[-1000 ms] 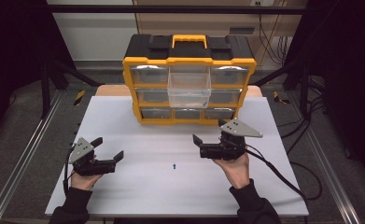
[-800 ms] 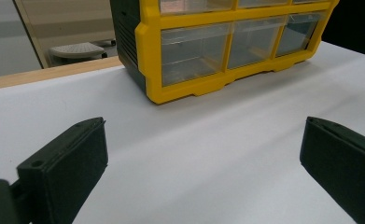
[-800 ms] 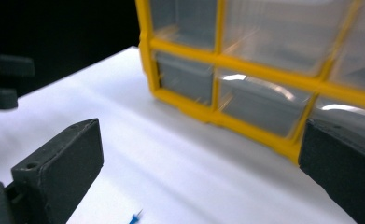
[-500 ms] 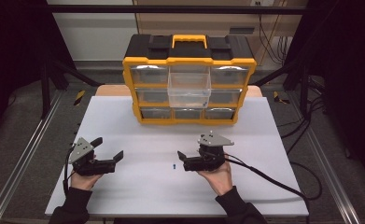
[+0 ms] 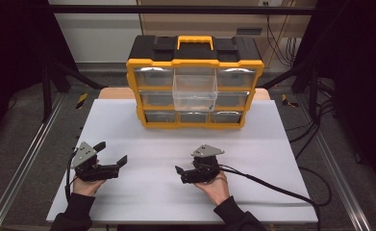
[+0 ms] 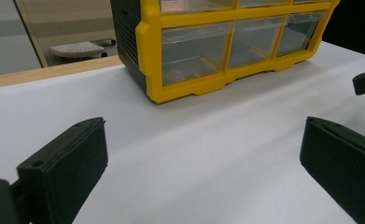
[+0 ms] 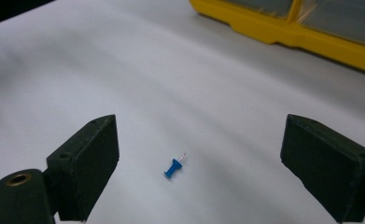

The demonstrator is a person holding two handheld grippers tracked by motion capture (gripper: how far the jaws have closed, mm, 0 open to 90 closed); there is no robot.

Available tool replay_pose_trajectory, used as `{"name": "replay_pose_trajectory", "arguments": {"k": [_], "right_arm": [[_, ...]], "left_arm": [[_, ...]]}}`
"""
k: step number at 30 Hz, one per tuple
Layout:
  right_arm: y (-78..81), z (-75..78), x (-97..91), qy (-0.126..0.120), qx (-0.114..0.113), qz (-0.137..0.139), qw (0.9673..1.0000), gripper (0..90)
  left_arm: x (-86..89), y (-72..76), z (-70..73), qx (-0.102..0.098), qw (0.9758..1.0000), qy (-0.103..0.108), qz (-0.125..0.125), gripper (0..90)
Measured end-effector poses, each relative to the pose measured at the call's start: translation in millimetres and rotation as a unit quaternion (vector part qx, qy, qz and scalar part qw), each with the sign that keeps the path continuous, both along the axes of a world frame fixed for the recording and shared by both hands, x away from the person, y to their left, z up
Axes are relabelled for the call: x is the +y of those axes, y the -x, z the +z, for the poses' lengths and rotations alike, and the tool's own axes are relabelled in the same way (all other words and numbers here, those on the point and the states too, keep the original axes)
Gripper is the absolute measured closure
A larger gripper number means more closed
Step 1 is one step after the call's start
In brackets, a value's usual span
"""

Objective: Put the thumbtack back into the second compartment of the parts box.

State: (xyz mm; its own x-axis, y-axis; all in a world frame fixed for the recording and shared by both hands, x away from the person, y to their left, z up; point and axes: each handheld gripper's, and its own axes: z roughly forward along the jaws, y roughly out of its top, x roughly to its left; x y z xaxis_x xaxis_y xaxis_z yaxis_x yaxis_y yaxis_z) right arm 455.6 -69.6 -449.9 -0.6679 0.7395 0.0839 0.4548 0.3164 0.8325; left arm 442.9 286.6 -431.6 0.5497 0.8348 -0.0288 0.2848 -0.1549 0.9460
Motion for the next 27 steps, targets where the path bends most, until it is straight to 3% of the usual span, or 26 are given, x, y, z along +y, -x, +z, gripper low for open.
{"name": "replay_pose_trajectory", "arguments": {"k": [13,22,27], "right_arm": [[-5.2,-17.9,12.0,0.037,0.021,0.008,0.9991,28.7],[-5.8,-25.3,15.8,0.043,0.039,0.02,0.9981,43.6],[-7.2,-29.2,16.7,0.049,0.037,0.028,0.9977,49.3]], "left_arm": [[0.3,0.0,0.2,0.0,1.0,0.002,0.0,0.5],[0.3,-0.1,0.0,0.0,1.0,0.001,0.0,0.5],[0.2,-0.1,-0.1,0.001,1.0,0.002,0.0,0.5]]}}
